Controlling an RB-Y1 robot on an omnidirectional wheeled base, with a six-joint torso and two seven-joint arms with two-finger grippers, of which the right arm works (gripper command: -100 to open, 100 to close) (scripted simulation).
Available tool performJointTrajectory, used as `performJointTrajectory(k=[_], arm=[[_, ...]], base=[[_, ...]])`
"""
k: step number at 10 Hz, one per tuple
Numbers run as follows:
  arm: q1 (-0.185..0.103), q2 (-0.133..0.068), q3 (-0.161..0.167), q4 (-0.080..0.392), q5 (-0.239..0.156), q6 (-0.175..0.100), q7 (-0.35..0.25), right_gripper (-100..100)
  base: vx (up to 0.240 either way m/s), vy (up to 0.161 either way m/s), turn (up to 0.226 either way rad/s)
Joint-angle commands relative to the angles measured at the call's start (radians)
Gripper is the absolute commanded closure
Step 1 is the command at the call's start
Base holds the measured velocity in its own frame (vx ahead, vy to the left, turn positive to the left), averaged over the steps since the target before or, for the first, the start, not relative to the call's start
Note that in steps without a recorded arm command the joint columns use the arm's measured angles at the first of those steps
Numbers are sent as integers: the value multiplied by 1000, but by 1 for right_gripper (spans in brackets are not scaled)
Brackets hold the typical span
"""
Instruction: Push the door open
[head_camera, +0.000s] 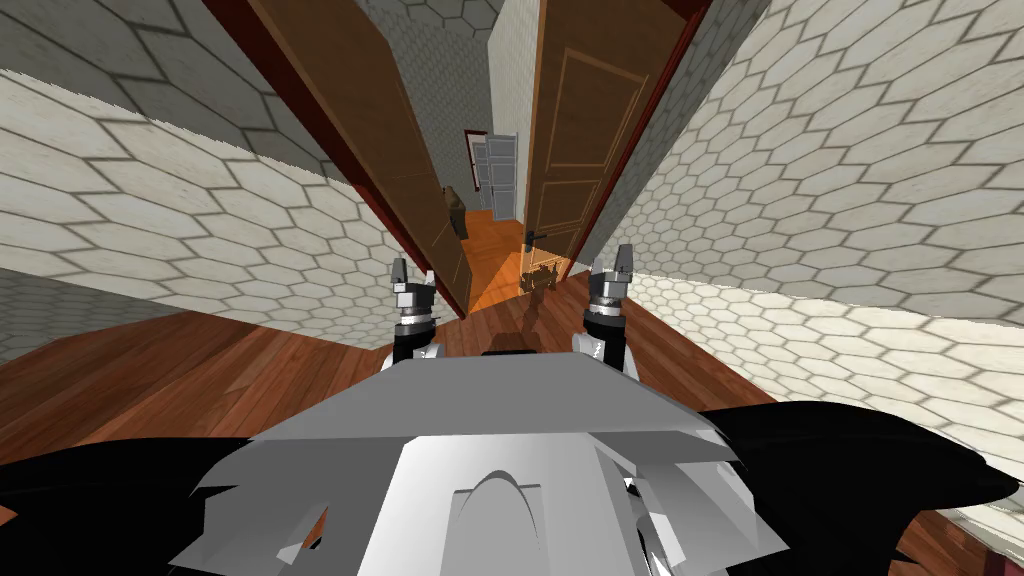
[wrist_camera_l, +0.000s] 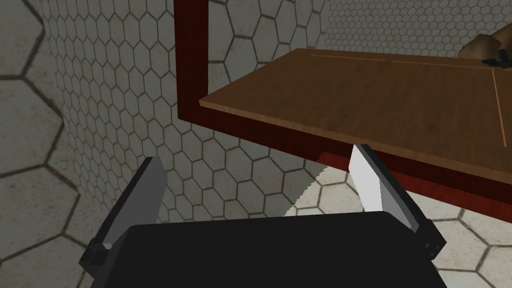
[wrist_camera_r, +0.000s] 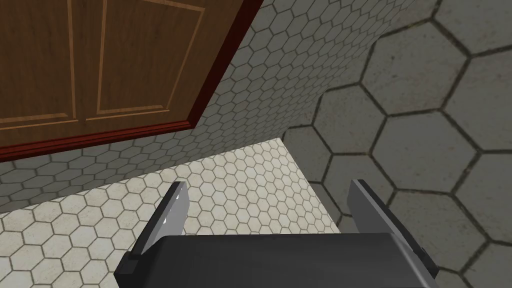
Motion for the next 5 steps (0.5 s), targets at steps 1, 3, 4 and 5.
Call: performJointTrajectory(k=[1, 3, 4, 5], arm=[[-16, -8, 5, 29, -1, 6, -2, -100], [-42, -19, 14, 79, -3, 17, -4, -100], [-59, -25, 19, 109, -5, 24, -6, -100], [-69, -28, 22, 128, -5, 29, -7, -100]], base=[[60, -168, 56], [187, -63, 62], [196, -111, 64], [166, -104, 70]])
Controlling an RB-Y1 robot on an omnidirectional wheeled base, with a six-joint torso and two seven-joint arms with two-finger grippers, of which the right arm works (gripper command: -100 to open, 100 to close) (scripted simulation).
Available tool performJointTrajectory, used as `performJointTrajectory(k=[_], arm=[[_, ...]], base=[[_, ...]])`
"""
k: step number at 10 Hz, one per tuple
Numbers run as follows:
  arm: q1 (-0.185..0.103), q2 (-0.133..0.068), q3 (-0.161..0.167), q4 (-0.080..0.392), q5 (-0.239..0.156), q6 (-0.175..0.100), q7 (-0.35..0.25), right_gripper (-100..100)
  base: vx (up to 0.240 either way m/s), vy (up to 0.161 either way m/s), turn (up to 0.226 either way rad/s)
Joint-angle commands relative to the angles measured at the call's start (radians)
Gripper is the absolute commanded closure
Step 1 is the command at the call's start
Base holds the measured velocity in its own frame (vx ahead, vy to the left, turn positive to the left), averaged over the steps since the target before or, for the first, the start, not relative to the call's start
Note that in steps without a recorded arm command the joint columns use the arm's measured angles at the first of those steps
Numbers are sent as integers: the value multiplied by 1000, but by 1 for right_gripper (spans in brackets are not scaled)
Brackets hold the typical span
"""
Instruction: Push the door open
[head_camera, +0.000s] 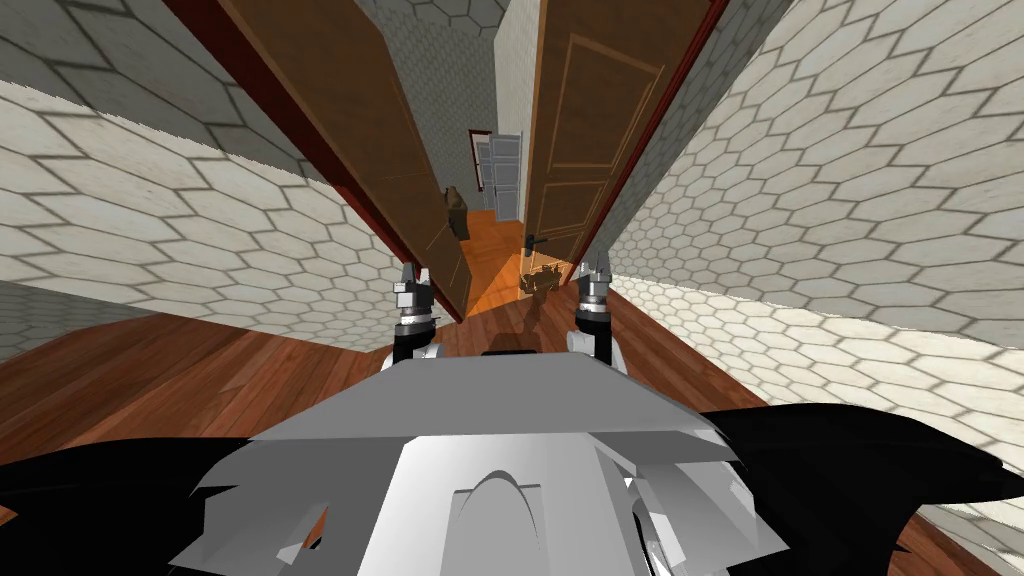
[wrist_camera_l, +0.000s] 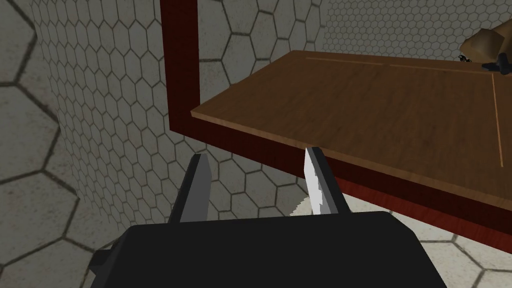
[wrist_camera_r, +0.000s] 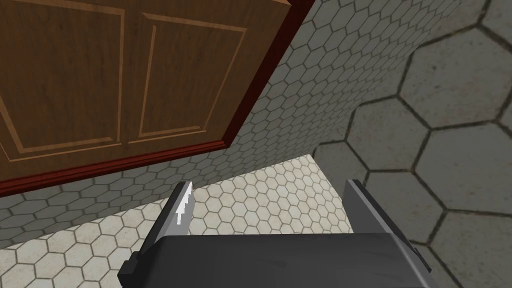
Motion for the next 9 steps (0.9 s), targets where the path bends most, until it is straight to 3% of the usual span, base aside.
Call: performJointTrajectory(k=[1, 9], arm=[[-23, -8, 2, 32, -3, 14, -3, -100], [-120, -29, 33, 212, -10, 54, -13, -100]], base=[[131, -81, 45], [87, -81, 54]])
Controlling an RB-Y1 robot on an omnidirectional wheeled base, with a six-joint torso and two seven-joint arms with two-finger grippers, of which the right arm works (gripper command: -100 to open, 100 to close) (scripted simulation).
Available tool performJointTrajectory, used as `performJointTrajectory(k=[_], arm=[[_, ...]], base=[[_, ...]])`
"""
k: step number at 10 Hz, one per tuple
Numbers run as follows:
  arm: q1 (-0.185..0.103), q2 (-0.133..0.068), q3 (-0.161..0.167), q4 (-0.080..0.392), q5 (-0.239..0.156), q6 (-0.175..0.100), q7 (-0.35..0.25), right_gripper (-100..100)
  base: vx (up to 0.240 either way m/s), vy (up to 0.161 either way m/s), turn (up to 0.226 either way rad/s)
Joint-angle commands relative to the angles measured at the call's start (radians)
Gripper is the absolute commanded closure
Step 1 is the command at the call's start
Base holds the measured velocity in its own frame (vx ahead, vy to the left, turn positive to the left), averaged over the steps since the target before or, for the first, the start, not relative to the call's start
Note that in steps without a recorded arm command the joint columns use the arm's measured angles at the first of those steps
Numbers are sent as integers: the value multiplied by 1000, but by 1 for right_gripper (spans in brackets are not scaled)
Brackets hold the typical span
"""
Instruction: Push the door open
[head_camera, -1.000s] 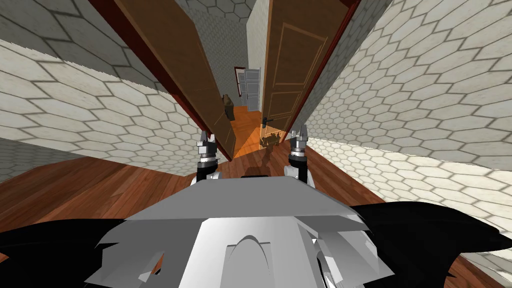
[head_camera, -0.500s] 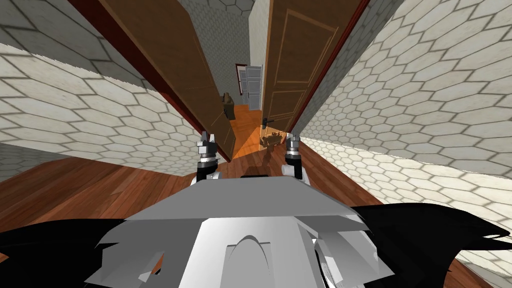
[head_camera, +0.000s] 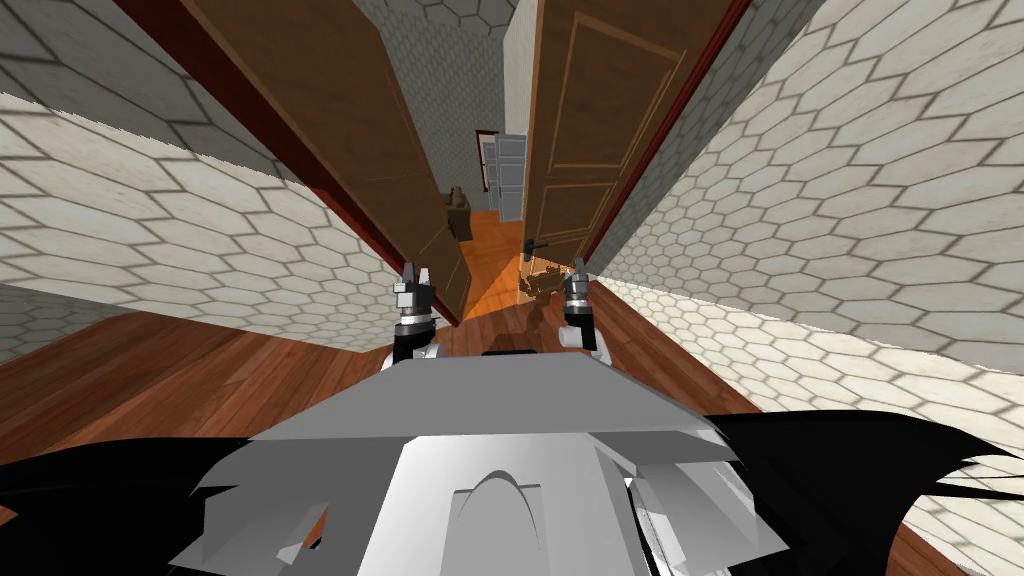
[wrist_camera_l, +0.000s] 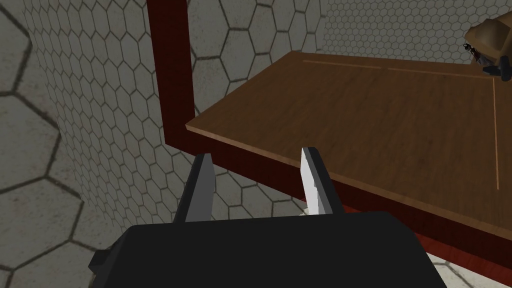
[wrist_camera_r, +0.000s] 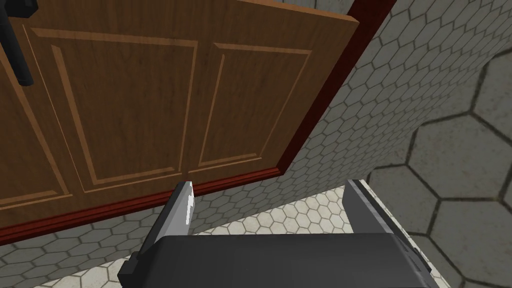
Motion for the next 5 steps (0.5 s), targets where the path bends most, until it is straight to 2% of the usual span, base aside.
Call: performJointTrajectory(k=[1, 5], arm=[[-22, -3, 7, 47, -2, 4, -2, -100], [-78, -9, 25, 152, -6, 27, -8, -100]], base=[[106, -109, 66], [87, -95, 65]])
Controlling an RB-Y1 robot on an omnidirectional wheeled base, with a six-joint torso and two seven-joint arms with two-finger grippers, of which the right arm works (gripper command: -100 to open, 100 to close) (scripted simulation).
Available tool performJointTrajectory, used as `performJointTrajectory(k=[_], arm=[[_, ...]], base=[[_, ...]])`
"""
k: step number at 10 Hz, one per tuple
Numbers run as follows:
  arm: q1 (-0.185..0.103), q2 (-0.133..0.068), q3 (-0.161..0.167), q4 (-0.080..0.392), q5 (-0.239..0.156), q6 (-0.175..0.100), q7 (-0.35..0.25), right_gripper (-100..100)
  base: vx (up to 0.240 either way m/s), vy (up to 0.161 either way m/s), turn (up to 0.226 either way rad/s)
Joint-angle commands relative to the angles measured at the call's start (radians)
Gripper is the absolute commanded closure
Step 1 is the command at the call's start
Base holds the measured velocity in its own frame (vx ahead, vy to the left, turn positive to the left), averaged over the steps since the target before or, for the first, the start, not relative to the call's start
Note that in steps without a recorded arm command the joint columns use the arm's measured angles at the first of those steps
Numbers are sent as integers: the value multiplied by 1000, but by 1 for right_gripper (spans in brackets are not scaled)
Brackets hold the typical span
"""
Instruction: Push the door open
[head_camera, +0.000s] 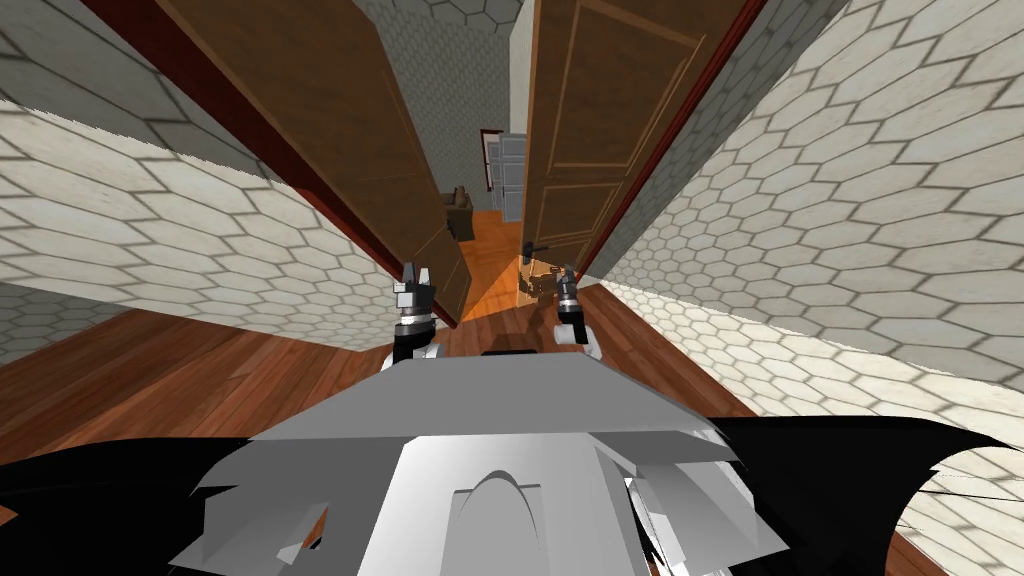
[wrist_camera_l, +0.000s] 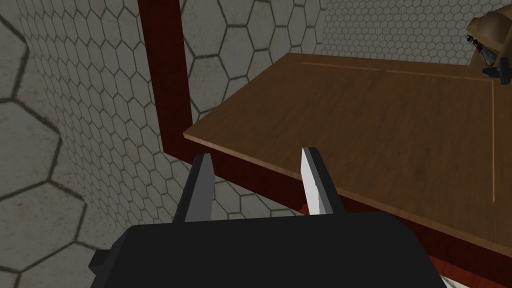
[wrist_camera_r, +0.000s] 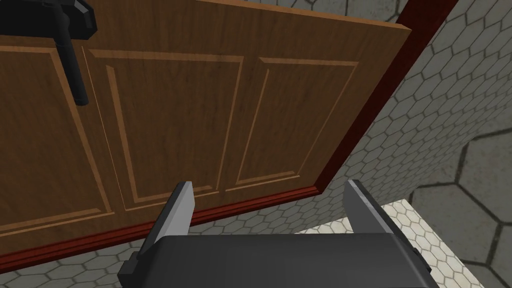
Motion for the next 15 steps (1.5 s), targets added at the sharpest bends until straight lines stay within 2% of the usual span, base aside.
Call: performJointTrajectory(k=[1, 9, 15], arm=[[-27, 0, 7, 43, -2, 14, -3, -100], [-141, 2, 43, 254, -10, 61, -14, -100], [-217, 13, 68, 396, -16, 92, -22, -100]], base=[[82, -73, 67], [90, -103, 64], [79, -96, 58]])
